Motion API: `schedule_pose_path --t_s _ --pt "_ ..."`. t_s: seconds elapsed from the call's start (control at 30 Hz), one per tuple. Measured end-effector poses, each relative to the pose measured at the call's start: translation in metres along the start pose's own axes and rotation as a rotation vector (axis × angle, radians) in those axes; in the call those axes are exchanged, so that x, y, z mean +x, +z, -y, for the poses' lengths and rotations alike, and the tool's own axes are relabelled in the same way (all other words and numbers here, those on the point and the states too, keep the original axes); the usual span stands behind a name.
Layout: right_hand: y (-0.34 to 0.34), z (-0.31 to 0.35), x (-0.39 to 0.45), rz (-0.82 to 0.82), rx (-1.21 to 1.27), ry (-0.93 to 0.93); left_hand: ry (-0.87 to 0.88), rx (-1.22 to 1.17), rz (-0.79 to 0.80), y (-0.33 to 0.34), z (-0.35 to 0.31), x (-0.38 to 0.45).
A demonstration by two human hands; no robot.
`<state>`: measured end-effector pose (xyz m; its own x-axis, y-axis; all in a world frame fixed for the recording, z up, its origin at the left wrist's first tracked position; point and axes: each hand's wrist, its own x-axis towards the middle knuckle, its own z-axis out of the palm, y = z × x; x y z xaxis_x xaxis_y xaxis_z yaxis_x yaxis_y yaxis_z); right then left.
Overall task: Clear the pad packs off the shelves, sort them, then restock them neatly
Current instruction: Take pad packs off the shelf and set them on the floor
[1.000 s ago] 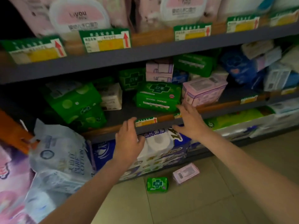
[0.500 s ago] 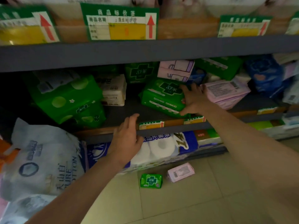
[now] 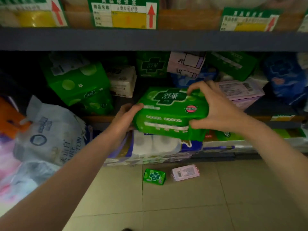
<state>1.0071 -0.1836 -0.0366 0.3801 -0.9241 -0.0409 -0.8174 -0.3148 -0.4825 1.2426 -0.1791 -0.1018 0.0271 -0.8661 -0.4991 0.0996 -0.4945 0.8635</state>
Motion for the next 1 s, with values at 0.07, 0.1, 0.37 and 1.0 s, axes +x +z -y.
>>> schedule_pose_path --t_s 0.07,0.1,0.37,1.0 --pt "0.001 0.016 -0.008 0.062 0.096 -0.091 -0.208 -0.149 0.188 -0.023 0.003 -0.019" --pt "0.004 0.024 -0.008 0.110 0.131 -0.123 -0.284 -0.217 0.260 -0.036 0.006 -0.030" --pt "0.039 0.091 0.053 0.377 0.546 0.137 -0.164 0.244 0.169 -0.088 0.047 -0.098" --pt "0.134 0.183 0.113 -0.330 1.576 0.708 -0.086 0.680 0.259 -0.125 0.100 -0.115"
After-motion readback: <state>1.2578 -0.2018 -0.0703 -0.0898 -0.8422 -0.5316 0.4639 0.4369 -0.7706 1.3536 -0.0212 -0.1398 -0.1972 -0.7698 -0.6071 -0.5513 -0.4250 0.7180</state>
